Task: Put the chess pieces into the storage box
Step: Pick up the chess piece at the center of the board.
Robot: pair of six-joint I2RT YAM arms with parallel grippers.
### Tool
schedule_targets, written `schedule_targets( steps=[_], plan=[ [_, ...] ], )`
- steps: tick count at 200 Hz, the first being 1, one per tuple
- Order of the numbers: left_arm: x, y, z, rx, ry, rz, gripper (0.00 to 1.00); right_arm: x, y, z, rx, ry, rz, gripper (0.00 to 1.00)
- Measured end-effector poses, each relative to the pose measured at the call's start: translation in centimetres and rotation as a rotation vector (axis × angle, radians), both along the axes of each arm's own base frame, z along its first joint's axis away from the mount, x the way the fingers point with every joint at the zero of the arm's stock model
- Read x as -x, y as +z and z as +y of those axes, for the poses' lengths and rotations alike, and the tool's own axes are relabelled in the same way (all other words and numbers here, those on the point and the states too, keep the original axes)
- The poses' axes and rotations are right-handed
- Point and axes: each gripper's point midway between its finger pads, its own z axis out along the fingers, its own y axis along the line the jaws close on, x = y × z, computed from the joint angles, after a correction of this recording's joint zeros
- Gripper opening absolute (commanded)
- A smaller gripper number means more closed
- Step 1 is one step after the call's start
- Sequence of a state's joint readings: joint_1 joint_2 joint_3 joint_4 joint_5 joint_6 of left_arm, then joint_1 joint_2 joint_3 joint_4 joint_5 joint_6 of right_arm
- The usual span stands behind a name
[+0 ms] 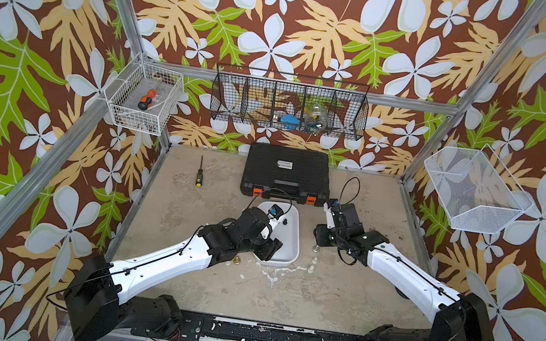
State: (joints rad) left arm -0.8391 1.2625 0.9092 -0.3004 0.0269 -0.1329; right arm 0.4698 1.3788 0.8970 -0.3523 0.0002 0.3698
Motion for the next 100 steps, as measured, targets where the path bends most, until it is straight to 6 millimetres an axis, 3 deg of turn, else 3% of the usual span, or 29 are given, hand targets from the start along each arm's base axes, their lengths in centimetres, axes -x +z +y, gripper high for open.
schedule_targets(
  steps=[37,70,100],
  plan=[
    [1.8,-0.7,-1.1,-0.022,-0.078,0.009,0.67,0.3,-2.9,-0.5,0.023,-0.002,0.083,0.43],
    [3.8,-1.6,-2.2,-0.047,-0.149,0.020,0.67,0.4,-3.5,-0.7,0.036,-0.006,0.101,0.40],
    [4.3,-2.5,-2.4,-0.077,-0.177,0.033,0.67,0.8,-4.1,-0.9,0.056,-0.009,0.112,0.39]
  ],
)
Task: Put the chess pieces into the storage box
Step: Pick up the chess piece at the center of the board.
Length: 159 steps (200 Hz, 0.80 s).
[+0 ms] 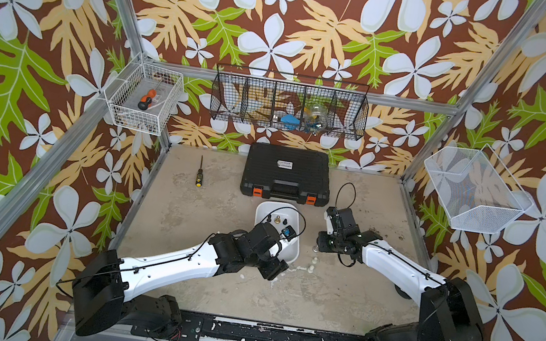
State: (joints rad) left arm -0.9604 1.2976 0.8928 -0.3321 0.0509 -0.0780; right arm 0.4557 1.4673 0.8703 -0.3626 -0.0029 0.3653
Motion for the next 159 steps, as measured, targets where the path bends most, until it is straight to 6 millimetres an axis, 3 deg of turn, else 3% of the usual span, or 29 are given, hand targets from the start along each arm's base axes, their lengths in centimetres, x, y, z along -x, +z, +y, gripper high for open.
schedule_targets(
  steps=[75,159],
  plan=[
    [0.0,0.5,0.0,0.012,-0.001,-0.009,0.67,3.7,-1.7,0.4,0.008,0.017,0.062,0.35],
    [0.0,0.4,-0.1,0.008,-0.004,-0.005,0.67,4.1,-3.3,1.4,0.007,0.021,0.100,0.29]
  ],
)
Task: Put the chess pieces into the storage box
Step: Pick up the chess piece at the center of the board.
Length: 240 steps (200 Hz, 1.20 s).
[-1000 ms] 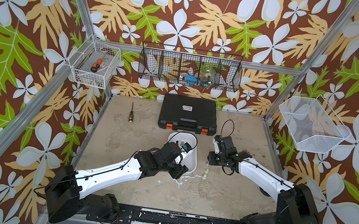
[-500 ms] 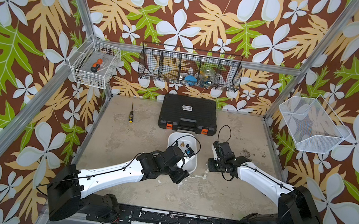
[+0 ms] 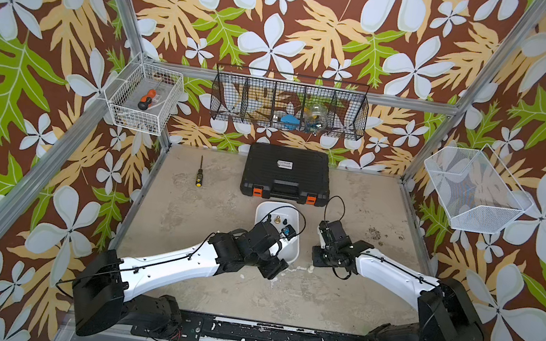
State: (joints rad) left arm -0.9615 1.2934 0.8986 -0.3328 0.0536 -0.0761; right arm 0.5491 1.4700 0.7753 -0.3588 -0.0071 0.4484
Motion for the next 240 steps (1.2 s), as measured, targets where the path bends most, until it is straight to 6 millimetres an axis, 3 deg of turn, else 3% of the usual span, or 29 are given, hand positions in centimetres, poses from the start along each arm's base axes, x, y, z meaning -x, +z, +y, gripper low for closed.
schedule_targets(
  steps=[154,206,240],
  plan=[
    [0.0,0.0,0.0,-0.001,-0.001,0.000,0.68,-0.3,-1.3,0.0,0.018,-0.009,0.018,0.13],
    [0.0,0.2,0.1,0.004,0.000,-0.004,0.68,-0.7,0.3,0.1,0.005,-0.014,-0.020,0.10],
    [-0.4,1.5,0.7,0.030,0.040,-0.036,0.69,-1.4,3.1,0.2,-0.010,-0.020,-0.069,0.10]
  ],
)
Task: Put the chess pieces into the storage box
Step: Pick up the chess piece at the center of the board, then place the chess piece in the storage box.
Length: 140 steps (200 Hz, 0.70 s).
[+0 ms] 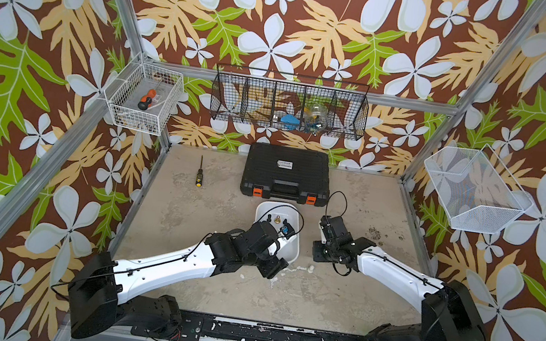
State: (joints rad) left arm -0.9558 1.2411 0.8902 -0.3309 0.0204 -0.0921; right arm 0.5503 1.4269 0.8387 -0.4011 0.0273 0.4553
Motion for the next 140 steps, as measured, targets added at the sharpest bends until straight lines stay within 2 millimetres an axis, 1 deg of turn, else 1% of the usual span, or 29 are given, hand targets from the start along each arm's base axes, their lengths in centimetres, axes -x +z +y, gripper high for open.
schedule_targets(
  steps=[12,33,46,63,76,83,92,110,125,140],
  plan=[
    [-0.6,0.6,0.8,0.022,0.036,-0.007,0.69,-0.4,1.3,0.2,-0.010,-0.001,-0.021,0.10],
    [-2.9,1.8,3.2,0.071,0.150,-0.020,0.69,-1.0,3.3,0.7,-0.024,0.003,-0.051,0.10],
    [-4.2,2.2,4.7,0.097,0.221,-0.018,0.69,-1.4,4.5,1.5,-0.032,0.015,-0.069,0.10],
    [-5.8,1.9,6.7,0.118,0.306,0.014,0.66,-2.1,5.9,2.8,-0.030,0.038,-0.090,0.10],
    [-6.7,1.0,8.5,0.124,0.373,0.047,0.66,-2.8,6.6,4.7,-0.035,0.075,-0.101,0.10],
    [-7.0,0.6,9.3,0.129,0.395,0.064,0.66,-3.1,6.7,5.5,-0.034,0.090,-0.101,0.10],
    [-7.0,0.3,9.9,0.141,0.415,0.086,0.66,-3.4,6.8,6.6,-0.032,0.108,-0.099,0.10],
    [-6.4,0.4,9.8,0.166,0.395,0.099,0.66,-4.3,6.4,9.0,-0.023,0.149,-0.090,0.10],
    [-6.0,0.4,9.8,0.183,0.382,0.103,0.66,-5.0,5.8,10.6,-0.008,0.181,-0.082,0.09],
    [-5.7,0.1,9.9,0.180,0.379,0.111,0.66,-5.6,5.1,12.1,0.004,0.201,-0.072,0.09]
  ],
)
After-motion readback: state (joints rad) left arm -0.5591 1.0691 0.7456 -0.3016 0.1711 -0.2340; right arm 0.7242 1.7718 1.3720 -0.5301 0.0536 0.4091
